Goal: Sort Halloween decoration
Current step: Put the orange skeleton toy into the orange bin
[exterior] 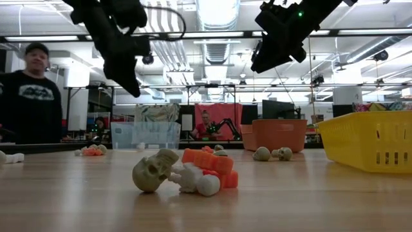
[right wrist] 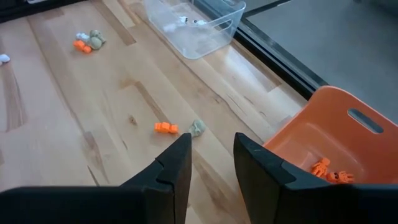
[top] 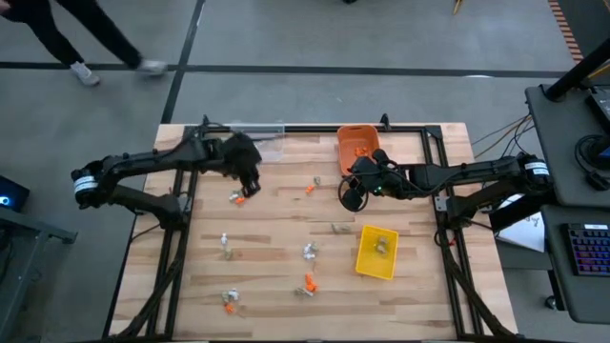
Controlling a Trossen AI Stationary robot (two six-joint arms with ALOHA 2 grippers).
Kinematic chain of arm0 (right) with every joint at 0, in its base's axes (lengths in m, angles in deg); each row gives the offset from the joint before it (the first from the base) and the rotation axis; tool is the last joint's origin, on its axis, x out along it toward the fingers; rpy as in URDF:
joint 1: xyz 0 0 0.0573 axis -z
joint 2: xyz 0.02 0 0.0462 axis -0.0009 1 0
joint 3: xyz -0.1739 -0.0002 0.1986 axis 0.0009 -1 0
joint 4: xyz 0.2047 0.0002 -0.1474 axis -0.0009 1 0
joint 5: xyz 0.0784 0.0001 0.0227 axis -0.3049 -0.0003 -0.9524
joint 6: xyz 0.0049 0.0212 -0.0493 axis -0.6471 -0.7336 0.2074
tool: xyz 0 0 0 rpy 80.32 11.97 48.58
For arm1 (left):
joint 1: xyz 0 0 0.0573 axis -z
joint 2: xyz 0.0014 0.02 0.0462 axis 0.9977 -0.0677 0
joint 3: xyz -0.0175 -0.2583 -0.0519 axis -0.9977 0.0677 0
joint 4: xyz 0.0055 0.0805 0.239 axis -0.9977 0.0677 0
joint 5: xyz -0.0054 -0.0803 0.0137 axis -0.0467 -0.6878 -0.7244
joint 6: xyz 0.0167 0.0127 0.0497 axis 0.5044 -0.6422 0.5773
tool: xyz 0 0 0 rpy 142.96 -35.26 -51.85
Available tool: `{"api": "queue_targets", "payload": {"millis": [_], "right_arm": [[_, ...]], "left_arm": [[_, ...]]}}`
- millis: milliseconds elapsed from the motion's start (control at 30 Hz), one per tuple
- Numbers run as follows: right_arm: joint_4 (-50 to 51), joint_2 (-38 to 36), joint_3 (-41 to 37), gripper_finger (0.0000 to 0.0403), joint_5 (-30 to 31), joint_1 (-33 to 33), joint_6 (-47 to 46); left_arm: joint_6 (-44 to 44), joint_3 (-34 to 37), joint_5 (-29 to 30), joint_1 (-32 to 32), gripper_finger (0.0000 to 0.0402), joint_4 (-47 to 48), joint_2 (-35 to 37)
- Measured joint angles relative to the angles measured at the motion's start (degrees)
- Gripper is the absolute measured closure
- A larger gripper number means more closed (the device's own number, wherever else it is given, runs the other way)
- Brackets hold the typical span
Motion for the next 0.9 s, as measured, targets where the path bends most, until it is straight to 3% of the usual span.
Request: {"api": "queue_targets", "payload": {"millis": [233, 433, 767, 900], "right_arm": [[-0.11, 0.0, 0.0, 0.0289, 0.0, 0.0, 0.0], [-0.16, 0.0, 0.0, 0.0295, -0.02, 0.0, 0.0], [-0.2, 0.0, 0.0, 0.0292, -0.02, -0.02, 0.0], [-0.19, 0.0, 0.0, 0.0292, -0.02, -0.02, 0.02]], "left_arm": [[-6.31, 0.0, -0.63, 12.23, 0.0338, 2.89, -0.44], [-11.45, 0.0, -0.6, 19.05, 0.0338, 8.22, -2.37], [-12.11, 1.97, 2.45, 21.22, 0.0338, 10.68, -4.71], [-13.39, 5.71, 6.75, 21.2, 0.0338, 10.7, -4.36]]}}
